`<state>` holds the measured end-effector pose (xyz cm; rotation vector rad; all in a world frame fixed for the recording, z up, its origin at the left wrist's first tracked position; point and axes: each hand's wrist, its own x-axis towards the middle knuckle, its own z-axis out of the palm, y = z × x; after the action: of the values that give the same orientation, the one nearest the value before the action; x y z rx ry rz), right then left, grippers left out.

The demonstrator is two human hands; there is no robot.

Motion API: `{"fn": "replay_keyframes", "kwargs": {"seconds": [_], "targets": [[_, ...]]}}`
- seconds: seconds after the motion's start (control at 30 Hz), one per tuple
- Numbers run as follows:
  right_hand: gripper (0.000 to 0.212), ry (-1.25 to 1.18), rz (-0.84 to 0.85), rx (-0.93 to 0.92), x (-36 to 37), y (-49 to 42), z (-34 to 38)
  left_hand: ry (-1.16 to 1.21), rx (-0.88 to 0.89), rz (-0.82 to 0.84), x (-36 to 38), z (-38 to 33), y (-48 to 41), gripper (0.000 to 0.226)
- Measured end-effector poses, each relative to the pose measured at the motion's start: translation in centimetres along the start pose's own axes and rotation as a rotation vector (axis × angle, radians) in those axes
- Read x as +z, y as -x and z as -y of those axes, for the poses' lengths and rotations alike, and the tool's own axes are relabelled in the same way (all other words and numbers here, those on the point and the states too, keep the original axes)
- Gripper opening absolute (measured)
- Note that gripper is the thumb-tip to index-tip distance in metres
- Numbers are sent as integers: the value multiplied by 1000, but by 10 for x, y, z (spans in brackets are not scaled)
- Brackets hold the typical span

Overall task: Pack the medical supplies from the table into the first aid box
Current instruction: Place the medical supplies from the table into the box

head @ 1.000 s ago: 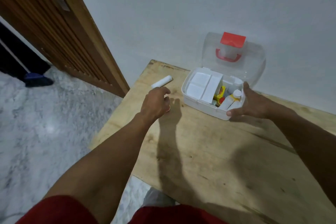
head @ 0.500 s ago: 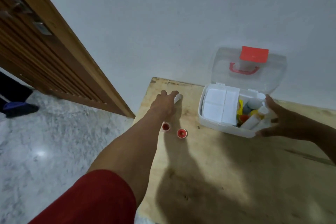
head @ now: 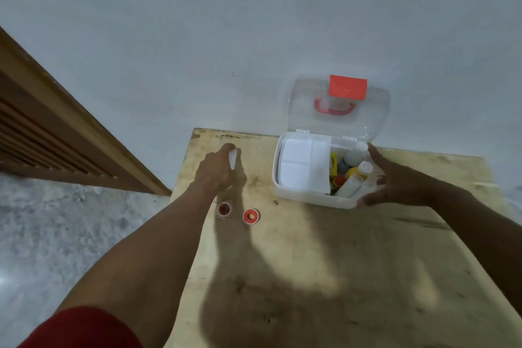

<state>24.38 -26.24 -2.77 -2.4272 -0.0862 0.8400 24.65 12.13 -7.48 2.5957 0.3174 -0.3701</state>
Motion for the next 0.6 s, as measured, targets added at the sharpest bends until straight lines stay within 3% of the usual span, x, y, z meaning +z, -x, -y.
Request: {"fn": "replay_keyframes", "kwargs": {"seconds": [0.33,0.6], "targets": [[142,74,-38,-52,-2,9,7,495,-35,-156,-22,-52,34,68],[138,14,-9,-68,-5,17,8,603,24,-6,-20,-124,55,64]]}}
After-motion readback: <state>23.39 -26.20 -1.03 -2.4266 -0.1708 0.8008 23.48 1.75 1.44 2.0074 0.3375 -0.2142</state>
